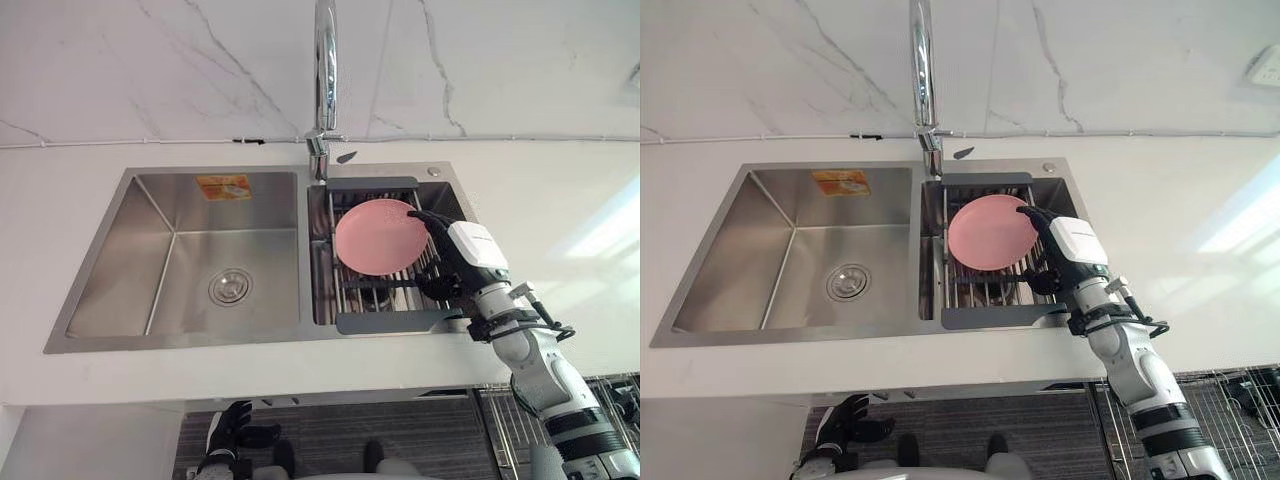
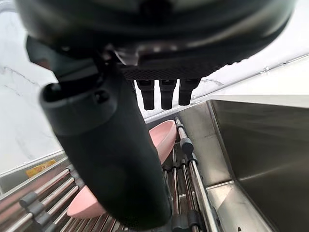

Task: Walk over to the sink, pick up the cup, carry it to the dishwasher, place the cup inside the dishwasher, then close the dishwasher door

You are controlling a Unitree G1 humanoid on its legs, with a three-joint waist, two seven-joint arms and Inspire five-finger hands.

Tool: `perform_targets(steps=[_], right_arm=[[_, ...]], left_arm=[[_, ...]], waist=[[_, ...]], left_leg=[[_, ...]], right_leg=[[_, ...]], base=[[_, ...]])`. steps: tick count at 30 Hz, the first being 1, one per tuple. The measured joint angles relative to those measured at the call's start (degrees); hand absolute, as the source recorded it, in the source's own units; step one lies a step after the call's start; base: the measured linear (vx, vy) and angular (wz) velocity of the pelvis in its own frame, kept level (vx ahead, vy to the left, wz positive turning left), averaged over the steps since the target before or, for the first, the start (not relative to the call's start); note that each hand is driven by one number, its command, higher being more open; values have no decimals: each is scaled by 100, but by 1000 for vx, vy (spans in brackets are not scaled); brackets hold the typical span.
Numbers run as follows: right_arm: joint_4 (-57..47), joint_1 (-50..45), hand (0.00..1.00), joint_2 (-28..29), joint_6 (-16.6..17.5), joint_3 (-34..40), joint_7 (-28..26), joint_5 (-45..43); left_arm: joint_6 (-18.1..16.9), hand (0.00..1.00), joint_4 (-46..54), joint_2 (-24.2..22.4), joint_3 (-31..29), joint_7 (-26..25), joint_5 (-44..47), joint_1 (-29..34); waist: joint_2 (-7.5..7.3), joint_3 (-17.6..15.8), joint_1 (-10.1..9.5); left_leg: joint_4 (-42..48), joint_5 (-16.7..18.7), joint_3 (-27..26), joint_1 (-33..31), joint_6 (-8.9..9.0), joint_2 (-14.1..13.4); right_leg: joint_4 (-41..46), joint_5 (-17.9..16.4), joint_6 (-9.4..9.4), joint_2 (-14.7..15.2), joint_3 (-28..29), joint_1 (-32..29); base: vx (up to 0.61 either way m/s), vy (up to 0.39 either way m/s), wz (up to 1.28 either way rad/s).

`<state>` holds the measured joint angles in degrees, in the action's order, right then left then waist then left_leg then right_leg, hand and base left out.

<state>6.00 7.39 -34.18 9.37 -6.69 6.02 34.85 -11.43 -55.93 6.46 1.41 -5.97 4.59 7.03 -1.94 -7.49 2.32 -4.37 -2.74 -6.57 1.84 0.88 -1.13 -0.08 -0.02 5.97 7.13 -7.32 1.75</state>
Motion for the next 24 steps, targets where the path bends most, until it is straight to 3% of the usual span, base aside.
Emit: perform_targets(steps=[24], right_arm=[[825, 903, 90, -143, -162, -407, 220, 669]], left_arm=[[-35, 90, 224, 0, 15, -17, 13, 1]], waist=[[21, -333, -35]], left_leg=[[-4, -56, 168, -95, -11, 24]], right_leg=[[-4, -2, 2, 35, -192, 1]], base=[[-9, -5, 3]])
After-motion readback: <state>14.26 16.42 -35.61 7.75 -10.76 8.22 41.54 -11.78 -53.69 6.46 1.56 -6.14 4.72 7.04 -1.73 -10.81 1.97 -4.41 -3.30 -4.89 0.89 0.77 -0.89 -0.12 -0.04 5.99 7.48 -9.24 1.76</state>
